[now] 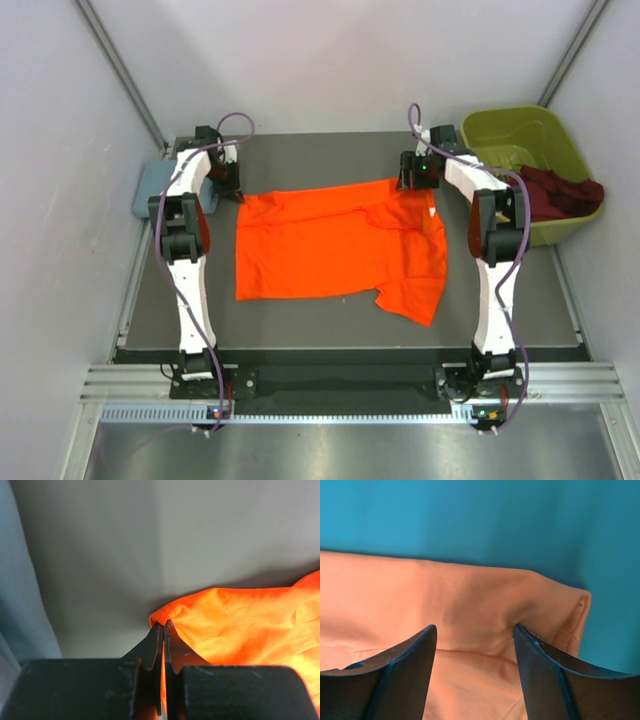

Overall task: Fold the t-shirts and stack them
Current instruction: Fold the tshirt

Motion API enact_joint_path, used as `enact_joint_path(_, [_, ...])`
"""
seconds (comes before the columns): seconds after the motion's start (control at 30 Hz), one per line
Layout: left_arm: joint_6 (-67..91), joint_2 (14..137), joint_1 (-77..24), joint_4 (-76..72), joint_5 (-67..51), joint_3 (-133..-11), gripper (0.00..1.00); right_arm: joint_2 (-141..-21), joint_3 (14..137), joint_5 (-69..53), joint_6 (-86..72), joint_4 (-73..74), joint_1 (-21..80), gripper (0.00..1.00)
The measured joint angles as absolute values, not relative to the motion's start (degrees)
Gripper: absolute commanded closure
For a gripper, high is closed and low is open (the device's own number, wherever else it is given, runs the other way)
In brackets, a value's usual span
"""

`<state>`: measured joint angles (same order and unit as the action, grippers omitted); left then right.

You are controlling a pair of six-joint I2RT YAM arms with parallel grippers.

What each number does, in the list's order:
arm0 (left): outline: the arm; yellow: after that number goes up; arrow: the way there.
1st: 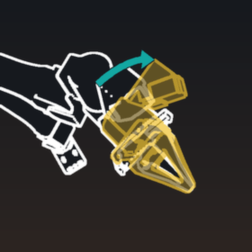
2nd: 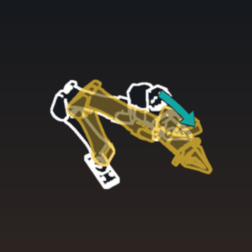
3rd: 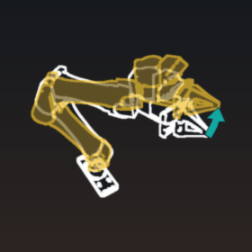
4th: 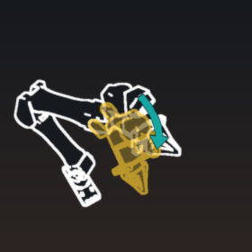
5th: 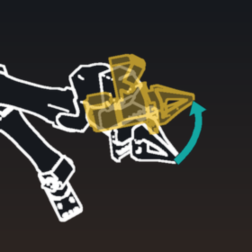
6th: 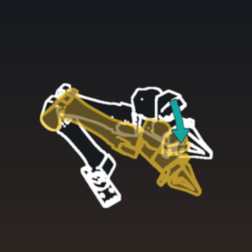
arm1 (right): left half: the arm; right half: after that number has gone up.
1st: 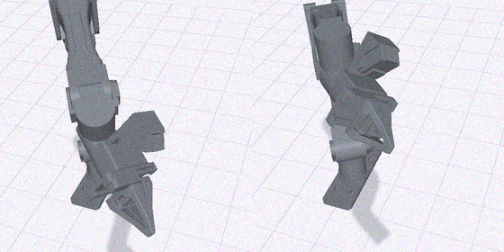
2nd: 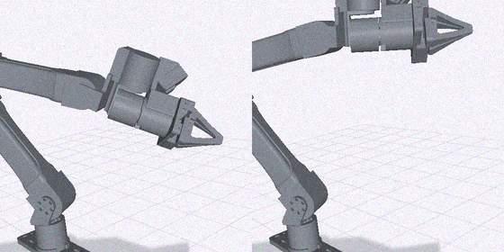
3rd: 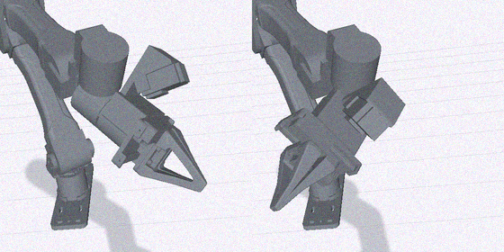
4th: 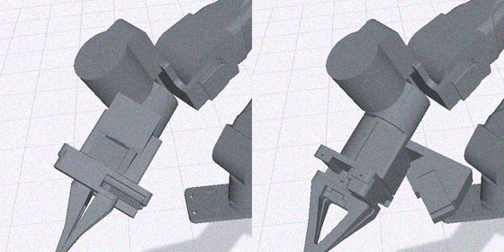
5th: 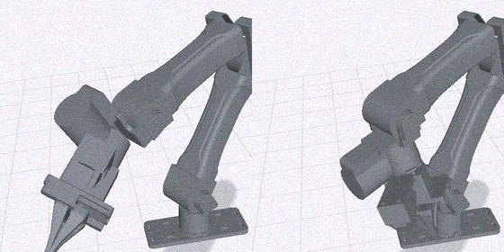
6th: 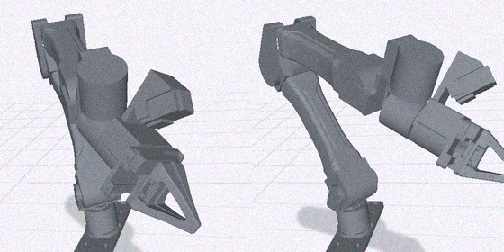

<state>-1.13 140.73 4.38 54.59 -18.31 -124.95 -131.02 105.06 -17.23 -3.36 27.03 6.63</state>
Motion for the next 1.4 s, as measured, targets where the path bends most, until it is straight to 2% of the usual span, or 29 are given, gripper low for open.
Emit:
enact_joint_path(0.3, [-0.75,144.09,2.09,53.30,-14.09,-131.33,1.00,-132.66,107.72,-16.27,-2.61,27.33,6.59,0.35])
enact_joint_path(0.77, [1.04,144.90,0.95,49.65,-4.25,-133.19,1.00,-132.66,107.74,-15.46,-1.98,27.33,5.98,0.34])
enact_joint_path(0.83, [1.39,144.90,0.95,49.41,-3.53,-133.19,0.94,-132.66,107.79,-15.46,-1.98,27.35,5.93,0.34])
enact_joint_path(0.87, [1.41,144.90,0.95,49.32,-3.36,-133.19,0.84,-132.66,107.81,-15.49,-1.98,27.35,5.93,0.33])
enact_joint_path(0.97, [1.54,144.90,0.64,49.15,-2.39,-133.32,0.67,-132.66,108.05,-15.55,-1.89,27.51,5.93,0.29])
enact_joint_path(1.03, [1.54,144.90,0.58,49.15,-1.80,-133.88,0.63,-132.62,108.18,-15.46,-1.56,27.46,5.93,0.25])
enact_joint_path(1.13, [1.56,144.57,-0.21,48.88,-1.58,-135.24,0.53,-132.40,108.44,-15.44,-0.97,27.49,5.93,0.19])
enact_joint_path(1.23, [1.83,142.43,-1.58,48.66,-2.83,-135.20,0.48,-130.50,108.40,-15.59,0.56,27.86,5.93,0.17])
enact_joint_path(1.3, [2.04,139.02,-2.42,48.03,-4.34,-133.60,0.48,-127.68,108.20,-16.25,1.85,28.77,5.96,0.16])
enact_joint_path(1.4, [2.17,128.62,-3.29,46.81,-8.16,-124.88,0.51,-119.52,105.19,-18.02,5.04,29.50,6.52,0.12])
